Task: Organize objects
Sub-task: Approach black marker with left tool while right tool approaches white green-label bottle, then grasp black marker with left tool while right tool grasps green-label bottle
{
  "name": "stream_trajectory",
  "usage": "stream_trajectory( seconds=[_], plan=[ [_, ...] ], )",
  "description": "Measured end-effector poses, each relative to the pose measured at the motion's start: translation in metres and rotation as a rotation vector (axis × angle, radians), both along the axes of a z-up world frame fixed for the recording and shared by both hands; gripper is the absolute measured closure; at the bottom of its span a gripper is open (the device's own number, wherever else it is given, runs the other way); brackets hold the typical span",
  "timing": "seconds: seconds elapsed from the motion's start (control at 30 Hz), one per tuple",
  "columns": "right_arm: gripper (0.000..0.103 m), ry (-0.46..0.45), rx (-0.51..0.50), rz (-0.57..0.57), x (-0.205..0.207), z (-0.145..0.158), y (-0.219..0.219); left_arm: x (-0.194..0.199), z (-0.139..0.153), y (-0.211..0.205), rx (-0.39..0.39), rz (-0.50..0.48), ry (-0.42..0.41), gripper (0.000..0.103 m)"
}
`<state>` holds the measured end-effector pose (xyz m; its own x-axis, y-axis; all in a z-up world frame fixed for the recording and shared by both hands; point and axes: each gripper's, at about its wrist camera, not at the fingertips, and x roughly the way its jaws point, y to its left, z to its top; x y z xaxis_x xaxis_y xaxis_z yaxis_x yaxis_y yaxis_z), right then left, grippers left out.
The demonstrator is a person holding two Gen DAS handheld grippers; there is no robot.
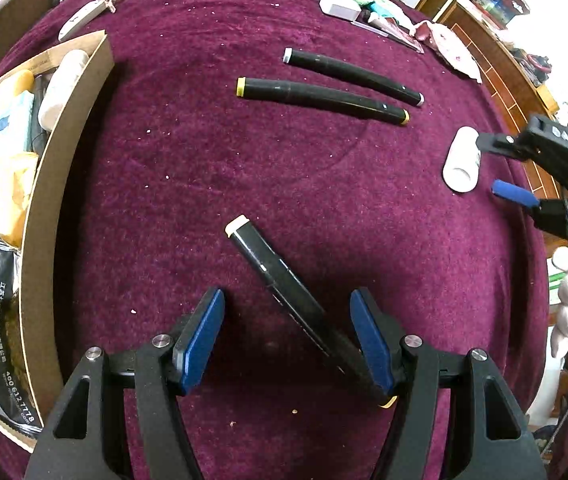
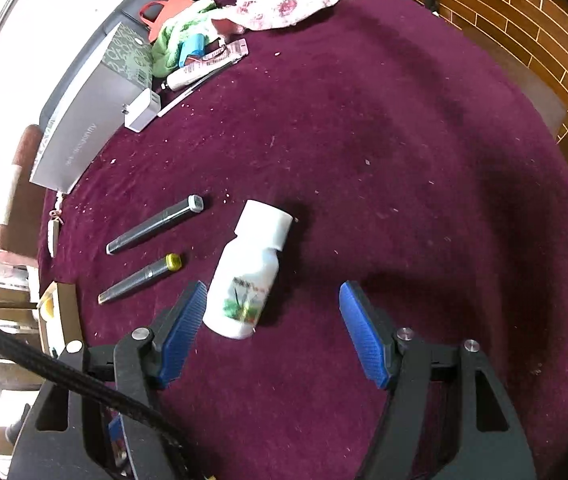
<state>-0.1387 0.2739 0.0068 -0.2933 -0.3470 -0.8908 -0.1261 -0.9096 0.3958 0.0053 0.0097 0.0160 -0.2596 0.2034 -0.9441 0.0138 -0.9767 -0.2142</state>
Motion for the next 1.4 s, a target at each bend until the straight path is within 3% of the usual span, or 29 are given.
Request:
stream_trajectory(
  seconds=[0.13, 0.23, 0.3, 0.47, 0.57, 0.8, 0.87, 0.97, 1.03, 1.17, 1.27, 1.3, 1.37, 1.4],
  plan=[
    [0.037, 0.001, 0.077, 0.035, -0.012, -0.003, -0.022, 0.002, -0.002, 0.003, -0.021, 0.001, 0.007, 0.044],
    [0.062, -0.024, 0.156, 0.126, -0.018, -0.011, -0.045, 0.002, -0.002, 0.003, -0.016, -0.004, 0.006, 0.044],
    [0.069, -0.014, 0.177, 0.174, -0.014, -0.009, -0.053, 0.001, -0.002, 0.000, 0.000, -0.005, 0.003, 0.044],
    [0.070, -0.072, 0.141, 0.207, 0.001, -0.011, -0.039, -0.001, -0.001, -0.004, 0.028, -0.006, -0.004, 0.044],
    [0.070, -0.105, 0.120, 0.205, 0.020, -0.013, -0.021, -0.002, -0.001, 0.002, -0.007, -0.030, -0.006, 0.044],
    [0.071, -0.097, 0.048, 0.179, 0.061, -0.013, 0.009, 0.001, -0.002, 0.051, -0.070, -0.261, 0.049, 0.044],
    [0.071, -0.077, 0.045, 0.179, 0.066, -0.013, 0.011, 0.002, -0.003, 0.056, -0.095, -0.277, 0.065, 0.042],
    [0.071, -0.069, 0.056, 0.176, 0.068, -0.011, 0.012, -0.001, -0.005, 0.058, -0.053, -0.305, 0.060, 0.024],
    [0.070, -0.063, 0.071, 0.173, 0.070, -0.010, 0.011, -0.001, -0.010, 0.069, -0.068, -0.365, 0.058, 0.005],
    [0.057, -0.058, 0.063, 0.165, 0.067, -0.011, 0.002, 0.009, -0.018, 0.091, -0.207, -0.428, 0.094, 0.002],
    [0.032, -0.051, 0.035, 0.182, 0.065, -0.013, -0.006, 0.011, -0.017, 0.088, -0.195, -0.397, 0.116, 0.004],
    [0.022, -0.049, 0.034, 0.189, 0.065, -0.013, -0.009, 0.011, -0.015, 0.087, -0.202, -0.392, 0.122, 0.008],
    [0.011, -0.048, 0.050, 0.209, 0.064, -0.014, -0.019, 0.010, -0.011, 0.079, -0.196, -0.365, 0.128, 0.024],
    [0.001, -0.050, 0.054, 0.218, 0.064, -0.015, -0.024, 0.010, -0.009, 0.074, -0.195, -0.353, 0.129, 0.041]
  ],
)
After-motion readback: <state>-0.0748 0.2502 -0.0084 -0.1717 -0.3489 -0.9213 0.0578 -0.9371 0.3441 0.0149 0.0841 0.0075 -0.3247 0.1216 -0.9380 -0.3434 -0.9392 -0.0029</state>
